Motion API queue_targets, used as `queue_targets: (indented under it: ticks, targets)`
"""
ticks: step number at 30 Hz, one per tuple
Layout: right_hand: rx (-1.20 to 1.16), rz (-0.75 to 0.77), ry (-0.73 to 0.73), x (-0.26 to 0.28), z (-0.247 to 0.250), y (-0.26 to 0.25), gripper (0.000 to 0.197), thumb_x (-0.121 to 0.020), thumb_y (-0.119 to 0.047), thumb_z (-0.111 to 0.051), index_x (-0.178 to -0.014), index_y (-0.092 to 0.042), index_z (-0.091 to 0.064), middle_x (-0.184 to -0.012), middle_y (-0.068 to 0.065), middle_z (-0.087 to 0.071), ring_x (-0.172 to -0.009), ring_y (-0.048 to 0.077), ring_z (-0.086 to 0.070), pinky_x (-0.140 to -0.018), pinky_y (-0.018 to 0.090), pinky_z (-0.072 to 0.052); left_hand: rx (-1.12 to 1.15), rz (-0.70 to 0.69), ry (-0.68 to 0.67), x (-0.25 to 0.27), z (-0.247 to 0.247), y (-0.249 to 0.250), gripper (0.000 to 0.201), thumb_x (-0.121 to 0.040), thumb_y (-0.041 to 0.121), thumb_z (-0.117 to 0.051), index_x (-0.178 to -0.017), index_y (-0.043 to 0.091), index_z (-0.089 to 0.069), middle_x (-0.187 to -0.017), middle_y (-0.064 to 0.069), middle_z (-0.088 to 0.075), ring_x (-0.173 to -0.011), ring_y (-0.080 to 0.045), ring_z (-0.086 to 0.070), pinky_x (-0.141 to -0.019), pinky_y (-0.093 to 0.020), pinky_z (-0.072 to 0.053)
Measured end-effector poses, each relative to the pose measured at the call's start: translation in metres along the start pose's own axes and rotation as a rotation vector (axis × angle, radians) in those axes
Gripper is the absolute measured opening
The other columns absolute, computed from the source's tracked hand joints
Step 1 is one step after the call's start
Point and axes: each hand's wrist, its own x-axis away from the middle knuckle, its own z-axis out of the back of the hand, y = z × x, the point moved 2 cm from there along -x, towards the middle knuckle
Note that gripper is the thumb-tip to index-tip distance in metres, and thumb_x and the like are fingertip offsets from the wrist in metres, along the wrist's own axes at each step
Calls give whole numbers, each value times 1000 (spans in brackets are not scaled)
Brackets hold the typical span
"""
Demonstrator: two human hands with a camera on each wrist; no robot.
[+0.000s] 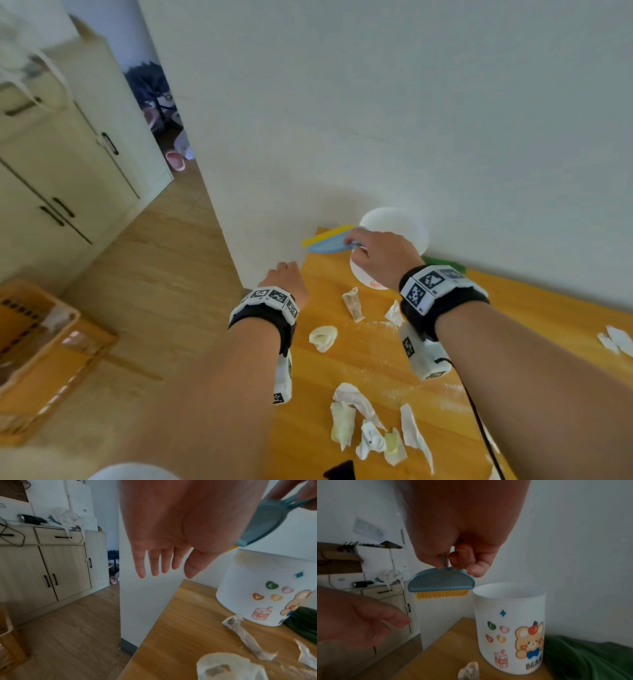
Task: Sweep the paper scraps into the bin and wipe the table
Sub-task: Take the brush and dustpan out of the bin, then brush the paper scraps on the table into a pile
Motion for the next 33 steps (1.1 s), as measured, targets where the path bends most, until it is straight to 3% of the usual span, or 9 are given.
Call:
queue_targets:
  ticks: [3, 8, 13, 17, 33]
  targets:
    - [66, 46, -108, 0, -19, -2, 37, -96, -23, -40, -128, -28, -58, -100, 4, -69, -76, 20, -52, -65, 28, -36, 16, -17, -12, 0, -12, -7, 46, -93, 6, -42, -139, 10, -38, -137, -11, -44, -122, -31, -49, -96, -39, -43]
    - [121, 86, -223, -3, -46, 0, 40, -97, -26, -37, -132, -29, -56, -107, 5, -67, -86, 21, -57, -69, 30, -42, 18, -11, -29, -3, -30, -12, 42, -93, 5, -42, -135, 7, -41, -136, -11, -45, -121, -30, -50, -94, -38, -44]
    - [191, 71, -360, 7, -61, 15, 35, -97, -24, -38, -117, -23, -66, -101, 2, -70, -87, 23, -62, -76, 37, -52, -2, -5, -46, -5, -45, -16, 48, -93, 7, -48, -140, 7, -38, -141, -11, -43, -126, -29, -47, -98, -37, -43]
    - [193, 56, -388, 18, -65, 27, 35, -100, -29, -37, -114, -17, -68, -111, 4, -70, -98, 24, -63, -84, 40, -51, -28, -23, -58, -4, -48, -12, 42, -94, 7, -46, -135, 6, -41, -138, -12, -45, -125, -30, -48, -98, -38, -43]
    - [234, -196, -502, 90, -39, 70, 31, -94, -43, -52, -115, -30, -70, -111, -4, -70, -101, 19, -65, -85, 37, -54, -182, -134, -213, 20, -54, 43, 37, -94, 12, -49, -130, 5, -47, -132, -15, -49, -120, -33, -50, -95, -40, -49]
